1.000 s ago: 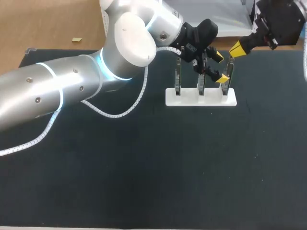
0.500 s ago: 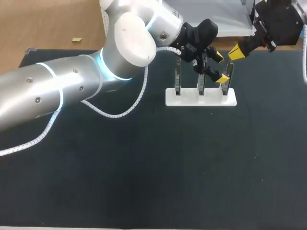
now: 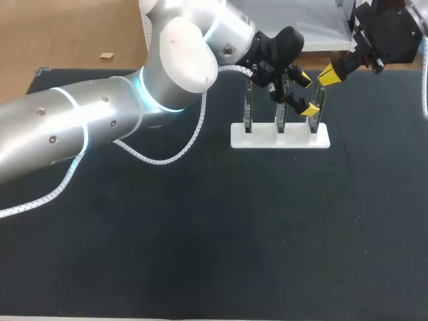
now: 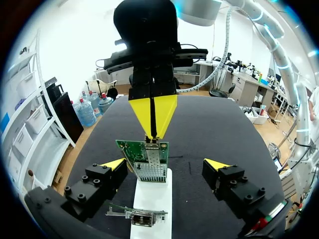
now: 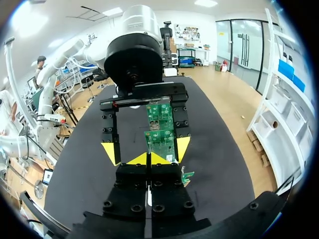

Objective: Pick up the optical module with the left hand, and insert it into the network port with the right hand.

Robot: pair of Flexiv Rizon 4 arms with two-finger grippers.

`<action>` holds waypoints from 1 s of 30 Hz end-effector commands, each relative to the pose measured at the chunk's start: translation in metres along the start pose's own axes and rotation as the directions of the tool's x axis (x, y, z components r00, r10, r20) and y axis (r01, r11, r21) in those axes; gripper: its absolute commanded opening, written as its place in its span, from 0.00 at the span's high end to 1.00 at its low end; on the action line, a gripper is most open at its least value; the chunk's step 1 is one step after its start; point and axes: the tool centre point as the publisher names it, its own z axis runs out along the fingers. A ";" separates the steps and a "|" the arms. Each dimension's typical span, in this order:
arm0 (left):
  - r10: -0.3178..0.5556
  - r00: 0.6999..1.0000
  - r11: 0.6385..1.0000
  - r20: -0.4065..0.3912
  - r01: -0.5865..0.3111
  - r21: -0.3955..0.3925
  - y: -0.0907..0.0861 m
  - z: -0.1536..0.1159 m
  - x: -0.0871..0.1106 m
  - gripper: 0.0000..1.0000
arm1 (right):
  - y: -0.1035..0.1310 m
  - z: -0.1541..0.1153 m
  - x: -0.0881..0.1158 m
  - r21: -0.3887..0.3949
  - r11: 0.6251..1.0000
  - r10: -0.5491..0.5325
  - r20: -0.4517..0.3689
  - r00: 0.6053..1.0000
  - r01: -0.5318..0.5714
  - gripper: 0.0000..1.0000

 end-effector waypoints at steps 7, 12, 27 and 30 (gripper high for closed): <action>-0.001 1.000 1.000 -0.005 0.001 0.003 0.002 0.000 -0.001 0.00 | -0.001 0.000 0.001 0.021 1.000 -0.005 0.029 1.000 0.004 1.00; -0.001 1.000 1.000 -0.005 0.001 0.003 0.002 0.000 -0.001 0.00 | 0.000 -0.011 -0.007 0.038 0.999 -0.012 0.056 0.998 0.010 1.00; 0.029 0.999 0.997 0.041 -0.026 -0.069 0.012 -0.020 -0.018 0.00 | 0.006 -0.038 -0.023 0.100 0.995 -0.040 0.133 0.990 0.027 1.00; 0.049 0.998 0.995 0.034 -0.046 -0.092 0.015 -0.027 -0.023 0.00 | 0.006 -0.042 -0.023 0.111 0.993 -0.042 0.141 0.989 0.027 1.00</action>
